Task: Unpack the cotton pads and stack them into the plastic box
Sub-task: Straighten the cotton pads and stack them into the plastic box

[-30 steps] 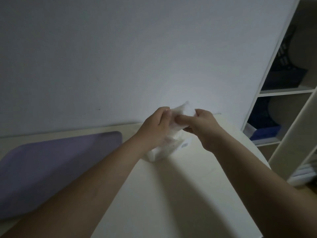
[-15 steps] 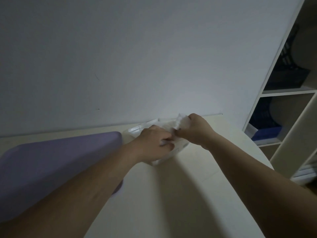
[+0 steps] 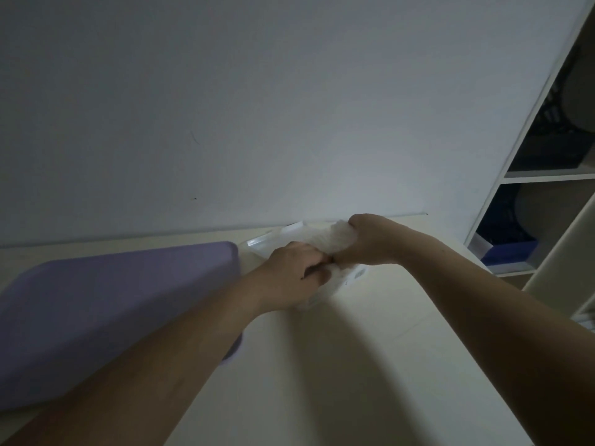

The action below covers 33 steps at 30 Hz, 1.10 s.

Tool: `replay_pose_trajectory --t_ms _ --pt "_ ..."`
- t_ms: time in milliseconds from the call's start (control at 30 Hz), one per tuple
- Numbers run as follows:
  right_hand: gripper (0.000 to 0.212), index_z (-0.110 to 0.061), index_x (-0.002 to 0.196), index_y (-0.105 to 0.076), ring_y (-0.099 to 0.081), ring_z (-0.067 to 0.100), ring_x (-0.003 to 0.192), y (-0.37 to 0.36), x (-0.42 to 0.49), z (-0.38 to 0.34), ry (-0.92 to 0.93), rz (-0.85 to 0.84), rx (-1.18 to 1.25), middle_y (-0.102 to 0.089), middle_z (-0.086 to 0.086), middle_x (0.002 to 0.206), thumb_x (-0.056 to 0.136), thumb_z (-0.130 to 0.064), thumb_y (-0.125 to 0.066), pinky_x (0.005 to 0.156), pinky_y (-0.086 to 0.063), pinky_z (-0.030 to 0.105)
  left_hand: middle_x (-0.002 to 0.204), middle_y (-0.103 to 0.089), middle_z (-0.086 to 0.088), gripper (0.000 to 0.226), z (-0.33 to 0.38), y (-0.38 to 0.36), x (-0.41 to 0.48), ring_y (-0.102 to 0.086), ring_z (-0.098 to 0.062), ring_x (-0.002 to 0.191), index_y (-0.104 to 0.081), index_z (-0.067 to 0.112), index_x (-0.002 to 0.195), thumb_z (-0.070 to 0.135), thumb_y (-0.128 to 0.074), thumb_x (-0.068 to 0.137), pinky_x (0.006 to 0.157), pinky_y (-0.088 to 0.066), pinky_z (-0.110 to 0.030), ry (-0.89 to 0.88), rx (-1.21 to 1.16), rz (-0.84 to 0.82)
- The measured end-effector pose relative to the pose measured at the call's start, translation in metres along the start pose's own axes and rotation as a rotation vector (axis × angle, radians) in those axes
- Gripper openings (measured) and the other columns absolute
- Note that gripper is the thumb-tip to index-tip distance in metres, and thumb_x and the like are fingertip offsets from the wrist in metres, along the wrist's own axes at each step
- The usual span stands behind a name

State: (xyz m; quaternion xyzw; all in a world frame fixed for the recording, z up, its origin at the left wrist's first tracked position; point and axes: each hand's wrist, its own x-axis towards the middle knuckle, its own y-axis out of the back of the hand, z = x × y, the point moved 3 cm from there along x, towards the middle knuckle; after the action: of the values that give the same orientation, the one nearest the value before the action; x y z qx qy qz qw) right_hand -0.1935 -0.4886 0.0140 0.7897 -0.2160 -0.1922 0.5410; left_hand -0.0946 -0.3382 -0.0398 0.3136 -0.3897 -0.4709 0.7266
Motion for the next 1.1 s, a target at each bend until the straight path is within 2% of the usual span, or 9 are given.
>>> replay_pose_trajectory --t_ms 233,300,400,533,633,733,867,1000,1100 --pt "0.048 -0.018 0.079 -0.058 -0.057 0.016 0.068 0.000 -0.010 -0.004 -0.063 0.074 -0.114 -0.061 -0.004 0.077 0.074 -0.063 -0.075 0.061 -0.041 0.029 0.099 -0.059 0.010 0.015 -0.006 -0.006 0.001 -0.058 -0.019 0.097 -0.066 0.036 0.101 0.041 -0.053 0.097 0.090 -0.051 -0.044 -0.006 0.013 -0.007" --pt "0.048 -0.018 0.081 -0.058 -0.060 0.019 0.074 -0.002 -0.006 -0.009 -0.101 0.030 -0.152 -0.061 -0.004 0.078 0.074 -0.063 -0.075 0.068 -0.047 0.030 0.111 -0.064 0.008 0.026 -0.005 -0.005 -0.001 -0.060 -0.016 0.105 -0.070 0.031 0.114 0.042 -0.054 0.098 0.096 -0.051 -0.040 0.020 0.003 -0.021" --pt "0.054 -0.015 0.105 -0.065 -0.066 0.025 0.096 -0.006 0.000 -0.012 -0.125 -0.071 -0.170 -0.067 0.000 0.095 0.078 -0.061 -0.074 0.092 -0.056 0.036 0.114 -0.069 0.012 0.030 -0.002 -0.001 -0.006 -0.064 -0.008 0.105 -0.069 0.031 0.120 0.041 -0.054 0.096 0.096 -0.053 -0.034 0.058 -0.061 -0.023" --pt "0.049 -0.016 0.106 -0.063 -0.064 0.027 0.105 -0.017 0.001 -0.006 -0.131 -0.146 -0.054 -0.068 0.004 0.109 0.084 -0.057 -0.076 0.095 -0.053 0.036 0.114 -0.068 0.004 0.033 0.000 -0.001 -0.007 -0.061 -0.018 0.110 -0.068 0.023 0.112 0.046 -0.054 0.093 0.100 -0.048 -0.039 0.096 -0.009 -0.015" --pt "0.045 -0.017 0.095 -0.067 -0.068 0.023 0.094 -0.021 -0.001 0.005 -0.092 -0.071 0.146 -0.071 0.003 0.100 0.073 -0.052 -0.084 0.081 -0.055 0.035 0.109 -0.064 0.005 0.024 0.005 -0.002 -0.007 -0.056 -0.020 0.110 -0.061 0.029 0.102 0.048 -0.053 0.091 0.100 -0.043 -0.040 0.092 0.008 -0.016" --pt "0.048 -0.018 0.101 -0.069 -0.067 0.019 0.086 -0.018 -0.006 0.010 -0.017 0.039 0.144 -0.069 -0.003 0.093 0.072 -0.050 -0.088 0.067 -0.052 0.031 0.106 -0.058 0.012 0.010 0.005 0.000 -0.007 -0.053 -0.017 0.113 -0.053 0.038 0.099 0.036 -0.063 0.098 0.102 -0.040 -0.036 0.086 -0.012 0.003" --pt "0.059 -0.027 0.126 -0.063 -0.066 0.019 0.097 -0.015 -0.009 0.011 0.034 0.129 0.073 -0.068 -0.007 0.109 0.076 -0.051 -0.082 0.086 -0.058 0.040 0.112 -0.063 0.009 0.009 0.006 0.000 -0.008 -0.054 -0.018 0.116 -0.056 0.036 0.101 0.034 -0.064 0.098 0.105 -0.041 -0.038 0.093 -0.029 0.001" --pt "0.044 -0.023 0.117 -0.066 -0.067 0.022 0.094 -0.002 -0.012 0.013 0.028 0.218 0.127 -0.069 -0.003 0.105 0.078 -0.042 -0.074 0.085 -0.060 0.041 0.119 -0.066 0.006 0.018 0.005 0.001 -0.008 -0.054 -0.017 0.118 -0.066 0.027 0.112 0.037 -0.063 0.098 0.107 -0.041 -0.039 0.124 -0.015 -0.005" --pt "0.032 -0.018 0.105 -0.068 -0.068 0.022 0.092 0.011 -0.013 0.017 -0.013 0.246 0.333 -0.071 0.000 0.102 0.077 -0.035 -0.073 0.082 -0.059 0.043 0.118 -0.067 0.006 0.019 0.006 0.002 -0.007 -0.056 -0.017 0.118 -0.068 0.027 0.113 0.037 -0.064 0.098 0.107 -0.042 -0.038 0.139 -0.025 -0.008"
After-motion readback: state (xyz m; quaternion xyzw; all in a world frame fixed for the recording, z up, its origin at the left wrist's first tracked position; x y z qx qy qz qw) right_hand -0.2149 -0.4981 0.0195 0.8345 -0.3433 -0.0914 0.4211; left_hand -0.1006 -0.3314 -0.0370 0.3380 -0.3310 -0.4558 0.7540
